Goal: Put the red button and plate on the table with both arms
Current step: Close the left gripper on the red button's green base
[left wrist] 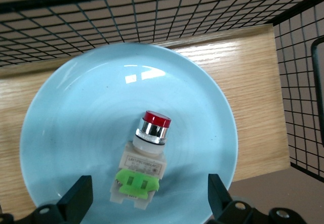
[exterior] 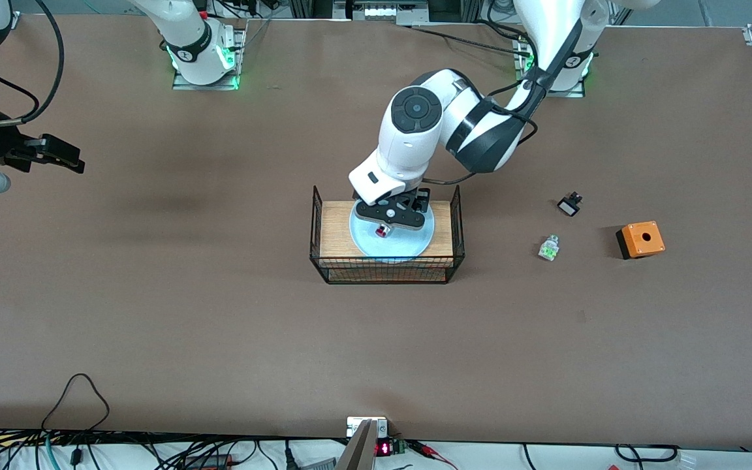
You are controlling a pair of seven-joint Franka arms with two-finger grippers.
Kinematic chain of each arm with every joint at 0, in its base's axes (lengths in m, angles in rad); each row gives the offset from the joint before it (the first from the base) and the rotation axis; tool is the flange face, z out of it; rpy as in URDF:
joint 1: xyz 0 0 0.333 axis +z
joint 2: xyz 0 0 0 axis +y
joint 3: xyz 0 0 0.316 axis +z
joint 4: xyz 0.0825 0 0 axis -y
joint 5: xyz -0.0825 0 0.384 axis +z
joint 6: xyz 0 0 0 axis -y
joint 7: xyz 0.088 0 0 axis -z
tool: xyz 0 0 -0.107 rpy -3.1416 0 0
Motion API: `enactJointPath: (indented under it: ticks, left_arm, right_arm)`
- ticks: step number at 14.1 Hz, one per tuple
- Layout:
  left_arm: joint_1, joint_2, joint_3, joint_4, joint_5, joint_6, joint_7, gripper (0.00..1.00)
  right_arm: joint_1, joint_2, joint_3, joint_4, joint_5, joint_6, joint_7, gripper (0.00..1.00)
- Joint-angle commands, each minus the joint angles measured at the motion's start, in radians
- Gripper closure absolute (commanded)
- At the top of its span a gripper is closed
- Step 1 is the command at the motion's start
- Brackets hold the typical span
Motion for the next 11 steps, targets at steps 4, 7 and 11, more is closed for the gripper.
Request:
enactJointPath:
  ticks: [4,7,11]
  left_arm:
    - [-0.01,0.043,0.011,0.032,0.033,0.039,0.016,0.0]
    - [-0.01,0.044,0.011,0.03,0.033,0.041,0.016,0.06]
    - [-0.01,0.034,0.011,0.032,0.031,0.036,0.009,0.51]
  right_arm:
    - [-0.002,0.004,0.002,0.003,-0.011,-0.004,0.005,0.0]
    - [-0.002,0.004,0.0,0.003,-0.011,-0.005,0.005,0.0]
    - [-0.002,0.004,0.0,0.003,-0.011,-0.004,0.005,0.0]
